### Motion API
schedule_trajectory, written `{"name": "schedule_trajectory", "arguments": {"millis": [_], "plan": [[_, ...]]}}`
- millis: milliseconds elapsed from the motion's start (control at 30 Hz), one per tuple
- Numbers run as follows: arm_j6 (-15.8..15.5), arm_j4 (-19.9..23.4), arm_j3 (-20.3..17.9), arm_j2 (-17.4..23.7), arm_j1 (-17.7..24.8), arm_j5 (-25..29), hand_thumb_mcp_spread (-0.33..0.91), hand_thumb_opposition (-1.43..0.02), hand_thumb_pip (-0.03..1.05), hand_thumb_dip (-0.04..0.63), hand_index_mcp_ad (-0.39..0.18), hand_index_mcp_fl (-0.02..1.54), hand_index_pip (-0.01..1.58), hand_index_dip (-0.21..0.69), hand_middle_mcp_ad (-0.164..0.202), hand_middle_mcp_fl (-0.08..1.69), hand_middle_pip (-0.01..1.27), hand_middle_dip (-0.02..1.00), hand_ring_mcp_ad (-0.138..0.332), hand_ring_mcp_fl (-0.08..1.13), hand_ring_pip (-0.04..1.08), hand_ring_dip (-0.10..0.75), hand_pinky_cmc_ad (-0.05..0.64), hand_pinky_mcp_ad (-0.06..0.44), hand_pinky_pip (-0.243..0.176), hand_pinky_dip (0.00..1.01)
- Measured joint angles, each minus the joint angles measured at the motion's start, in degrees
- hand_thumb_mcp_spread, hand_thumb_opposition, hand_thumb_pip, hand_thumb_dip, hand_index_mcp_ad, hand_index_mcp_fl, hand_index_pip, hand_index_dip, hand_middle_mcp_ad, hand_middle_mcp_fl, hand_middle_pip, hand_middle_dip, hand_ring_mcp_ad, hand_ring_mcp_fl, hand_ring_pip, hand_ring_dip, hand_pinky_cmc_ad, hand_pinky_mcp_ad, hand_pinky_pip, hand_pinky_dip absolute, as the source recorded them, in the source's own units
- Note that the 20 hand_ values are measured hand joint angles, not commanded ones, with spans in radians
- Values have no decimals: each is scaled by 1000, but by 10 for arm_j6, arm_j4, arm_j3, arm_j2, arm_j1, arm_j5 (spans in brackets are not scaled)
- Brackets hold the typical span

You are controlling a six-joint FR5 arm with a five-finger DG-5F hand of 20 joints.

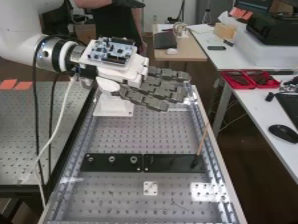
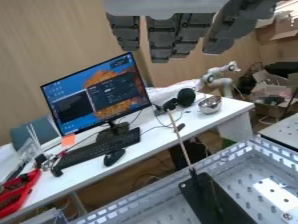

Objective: Grab the drill bit and place it in the clear container

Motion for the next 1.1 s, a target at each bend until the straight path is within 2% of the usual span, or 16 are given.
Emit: {"name": "schedule_trajectory", "arguments": {"millis": [33, 100, 133, 167, 200, 233, 267, 333, 433, 500, 633, 800, 900, 933, 1000, 1100], "plan": [[9, 7, -3, -3, -1, 4, 24, -91, 58, 14, -54, 0, 3, 10, 54, 68, 7, 24, 5, 0, 26, 12, 61, 49, -10, 16], [26, 21, -10, -9, -3, 13, 136, -321, 251, 21, -54, 0, 7, 14, 54, 54, 37, 24, 5, 5, 24, 7, 79, 51, -10, 23], [39, 34, -15, -14, -4, 21, 166, -400, 265, 21, -54, 2, 7, 19, 59, 10, 54, 28, 3, -3, 26, 7, 77, 52, -12, 24], [44, 39, -18, -17, -4, 24, 192, -468, 269, 21, -54, 0, 7, 33, 61, 10, 70, 24, 5, -9, 31, -7, 112, 70, -12, 37], [56, 53, -24, -21, -6, 33, 215, -539, 298, 19, -54, 0, 7, 51, 61, 9, 86, 28, 9, -14, 47, -10, 134, 66, -12, 51], [67, 68, -30, -26, -7, 45, 241, -559, 328, 23, -54, 0, 16, 59, 61, 5, 86, 28, 9, -12, 56, -17, 155, 87, -10, 51], [72, 74, -32, -28, -7, 50, 271, -586, 349, 23, -54, 3, 17, 68, 63, 5, 98, 28, 14, -10, 54, -19, 175, 86, -26, 61], [95, 104, -44, -41, -10, 73, 279, -620, 368, 23, -54, 37, 37, 126, 70, 5, 101, 28, 21, -21, 61, -19, 199, 101, -33, 75], [108, 130, -54, -53, -12, 97, 281, -667, 410, 56, -54, 105, 44, 195, 70, 9, 105, 26, 35, -17, 75, -19, 215, 103, -49, 91], [113, 141, -58, -59, -13, 107, 316, -695, 454, 77, -54, 188, 45, 265, 68, 5, 108, 37, 37, -19, 73, -16, 216, 103, -51, 91], [112, 145, -55, -68, -15, 113, 318, -709, 463, 113, -54, 225, 51, 367, 68, 10, 126, 47, 51, -17, 75, -16, 216, 101, -61, 105], [108, 148, -50, -73, -13, 118, 319, -733, 480, 150, -72, 286, 51, 431, 72, 12, 126, 65, 65, -21, 75, -16, 216, 119, -75, 115], [106, 163, -50, -77, -11, 129, 309, -742, 480, 143, -73, 332, 51, 450, 66, 12, 122, 80, 65, -17, 75, -16, 213, 119, -75, 119], [106, 171, -49, -79, -10, 134, 323, -742, 496, 159, -73, 340, 51, 452, 70, 12, 120, 77, 68, -17, 72, -19, 211, 117, -75, 119], [106, 179, -48, -85, -8, 143, 363, -742, 590, 182, -79, 354, 113, 452, 66, 9, 124, 86, 70, -21, 75, -16, 215, 117, -75, 120], [108, 188, -42, -97, -6, 151, 363, -771, 586, 202, -86, 358, 349, 450, 70, 12, 122, 94, 70, -21, 75, -16, 211, 117, -75, 120]]}}
